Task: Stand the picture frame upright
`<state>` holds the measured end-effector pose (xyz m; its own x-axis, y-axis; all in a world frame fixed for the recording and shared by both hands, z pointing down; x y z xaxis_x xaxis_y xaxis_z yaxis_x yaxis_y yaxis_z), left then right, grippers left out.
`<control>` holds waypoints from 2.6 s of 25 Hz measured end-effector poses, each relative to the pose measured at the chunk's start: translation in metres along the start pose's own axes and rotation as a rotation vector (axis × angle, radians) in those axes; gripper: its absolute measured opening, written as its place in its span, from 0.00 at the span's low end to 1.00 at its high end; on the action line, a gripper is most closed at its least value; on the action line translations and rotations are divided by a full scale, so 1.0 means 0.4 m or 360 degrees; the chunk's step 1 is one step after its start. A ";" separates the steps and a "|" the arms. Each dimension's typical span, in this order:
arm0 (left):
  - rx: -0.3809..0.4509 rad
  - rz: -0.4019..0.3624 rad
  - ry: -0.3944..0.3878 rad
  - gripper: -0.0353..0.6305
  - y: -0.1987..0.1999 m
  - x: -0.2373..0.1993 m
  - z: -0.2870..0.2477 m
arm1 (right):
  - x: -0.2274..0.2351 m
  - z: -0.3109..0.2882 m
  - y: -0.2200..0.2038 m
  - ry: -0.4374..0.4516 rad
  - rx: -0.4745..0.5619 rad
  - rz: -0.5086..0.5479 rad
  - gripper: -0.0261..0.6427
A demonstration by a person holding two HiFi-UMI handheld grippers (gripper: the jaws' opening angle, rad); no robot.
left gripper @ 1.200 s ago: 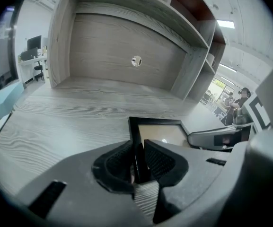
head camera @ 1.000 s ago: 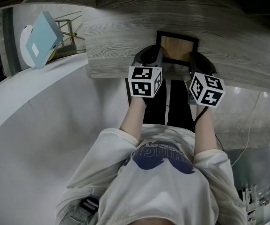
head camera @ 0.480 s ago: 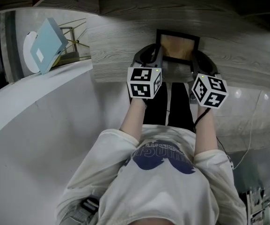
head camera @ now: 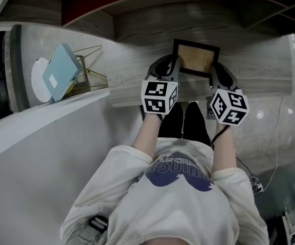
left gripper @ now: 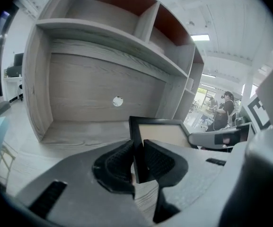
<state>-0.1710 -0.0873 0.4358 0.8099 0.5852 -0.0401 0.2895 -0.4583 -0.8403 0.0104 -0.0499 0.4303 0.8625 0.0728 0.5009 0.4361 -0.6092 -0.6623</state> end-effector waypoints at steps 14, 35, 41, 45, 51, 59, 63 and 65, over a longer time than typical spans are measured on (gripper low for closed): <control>0.0252 -0.0264 -0.0349 0.16 0.170 0.130 0.000 | 0.030 0.206 0.089 -0.0247 0.0412 -0.0072 0.14; 0.0279 -0.0356 -0.0332 0.16 0.250 0.418 -0.118 | 0.312 0.327 0.193 -0.0173 0.0455 -0.0108 0.14; 0.0272 -0.0324 -0.0233 0.17 0.278 0.528 -0.187 | 0.444 0.339 0.263 -0.0074 0.0389 -0.0069 0.14; 0.0276 -0.0300 -0.0174 0.17 0.287 0.581 -0.216 | 0.504 0.346 0.294 -0.0011 0.0355 -0.0027 0.14; 0.0254 -0.0292 -0.0125 0.17 0.282 0.616 -0.245 | 0.553 0.339 0.310 0.0039 0.0313 0.0002 0.14; 0.0258 -0.0286 -0.0183 0.17 0.281 0.571 -0.279 | 0.538 0.291 0.316 -0.0025 0.0301 0.0028 0.14; 0.0267 -0.0289 -0.0221 0.17 0.292 0.531 -0.298 | 0.514 0.262 0.330 -0.0065 0.0300 0.0051 0.14; 0.0283 -0.0288 -0.0236 0.17 0.297 0.519 -0.303 | 0.504 0.253 0.338 -0.0073 0.0305 0.0064 0.14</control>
<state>0.0932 -0.1014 0.3931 0.6662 0.7440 0.0514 0.3178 -0.2209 -0.9221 0.2694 -0.0378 0.3854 0.8891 0.0903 0.4487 0.4382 -0.4510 -0.7775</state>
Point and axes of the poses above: the fingertips, and each gripper's own axes: z backward along the fingers, x to its right, y out of its top, the point moved 6 cm from there along z, backward along the fingers, and after that the axes turned 15 degrees about -z, right-handed, at the moved point
